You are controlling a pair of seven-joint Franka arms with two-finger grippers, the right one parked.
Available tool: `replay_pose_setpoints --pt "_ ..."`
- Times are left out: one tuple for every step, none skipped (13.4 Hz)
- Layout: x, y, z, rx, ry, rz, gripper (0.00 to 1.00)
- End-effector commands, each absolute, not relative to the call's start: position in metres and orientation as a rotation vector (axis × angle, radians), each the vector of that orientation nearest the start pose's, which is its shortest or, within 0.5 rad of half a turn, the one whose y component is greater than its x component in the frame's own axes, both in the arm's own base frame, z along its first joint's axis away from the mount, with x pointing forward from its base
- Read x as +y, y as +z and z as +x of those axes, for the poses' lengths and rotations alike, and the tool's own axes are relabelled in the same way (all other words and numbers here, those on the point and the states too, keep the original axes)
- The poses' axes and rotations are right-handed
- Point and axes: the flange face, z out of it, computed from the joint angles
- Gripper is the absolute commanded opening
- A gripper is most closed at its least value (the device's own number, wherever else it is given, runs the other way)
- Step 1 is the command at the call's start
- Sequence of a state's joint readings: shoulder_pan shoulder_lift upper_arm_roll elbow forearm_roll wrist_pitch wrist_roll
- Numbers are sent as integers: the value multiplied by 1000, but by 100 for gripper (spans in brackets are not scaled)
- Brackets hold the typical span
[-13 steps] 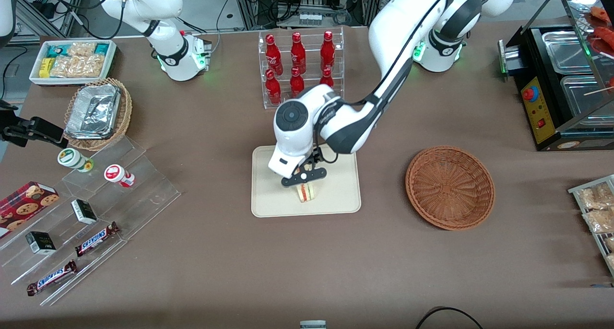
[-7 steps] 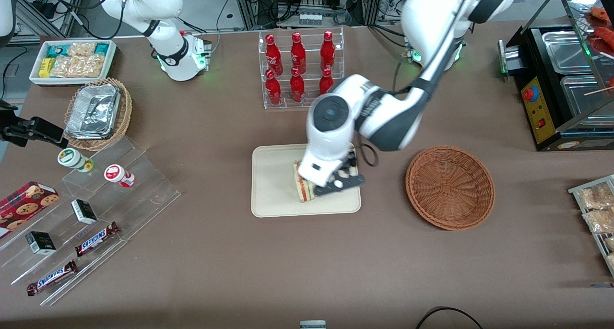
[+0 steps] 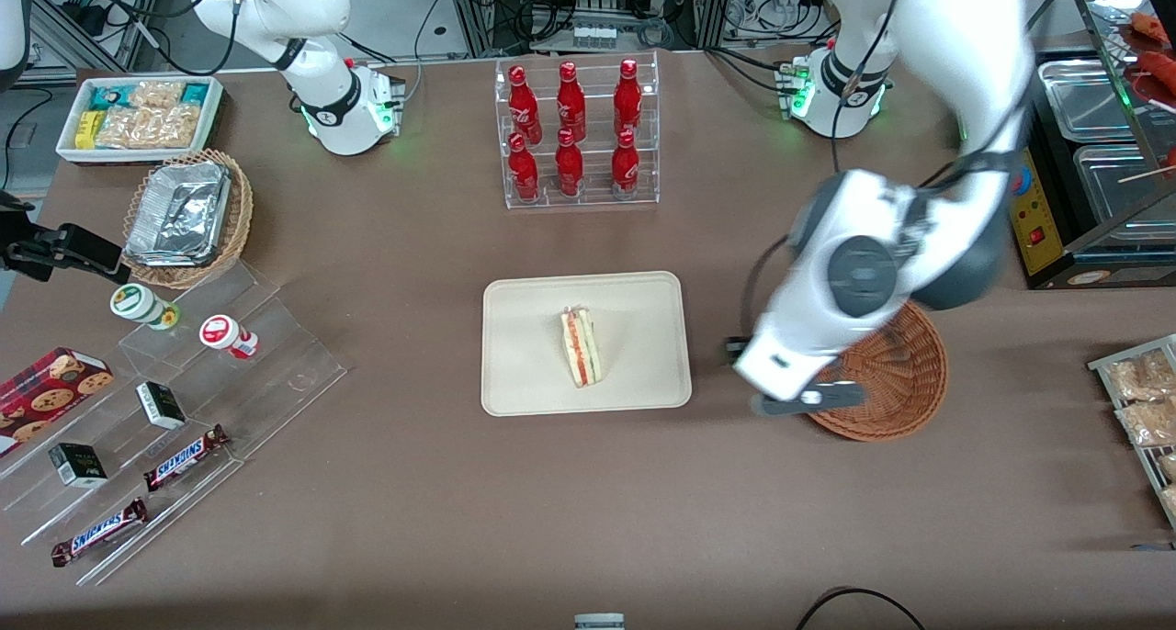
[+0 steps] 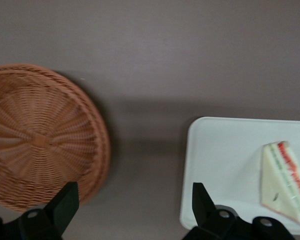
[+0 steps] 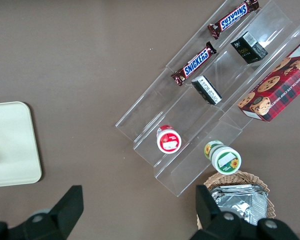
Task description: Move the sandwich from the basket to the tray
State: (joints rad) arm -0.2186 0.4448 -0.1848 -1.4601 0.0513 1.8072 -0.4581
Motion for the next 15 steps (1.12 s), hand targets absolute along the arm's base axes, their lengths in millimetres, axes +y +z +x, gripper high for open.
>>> replay_pose_setpoints --pt "-207 447 605 92 232 -3103 100" --pt "-182 459 607 93 243 -3100 100" --pt "-167 473 607 159 229 -3103 100" --pt "-160 488 601 267 234 -3096 100" --pt "-130 501 599 277 259 -3094 100" --pt "-113 519 593 288 247 -3099 100" --pt "-106 532 584 332 259 -3092 100" --pt "-90 546 576 329 279 -3089 100" --pt "-83 560 566 334 298 -3083 100" --pt "-70 576 557 304 302 -3085 100" --pt "-62 586 551 281 309 -3084 100" --pt "-58 599 544 272 305 -3083 100" --pt "-55 608 540 296 306 -3082 100" --pt "-49 614 537 329 310 -3081 100" --pt "-43 616 535 324 308 -3082 100"
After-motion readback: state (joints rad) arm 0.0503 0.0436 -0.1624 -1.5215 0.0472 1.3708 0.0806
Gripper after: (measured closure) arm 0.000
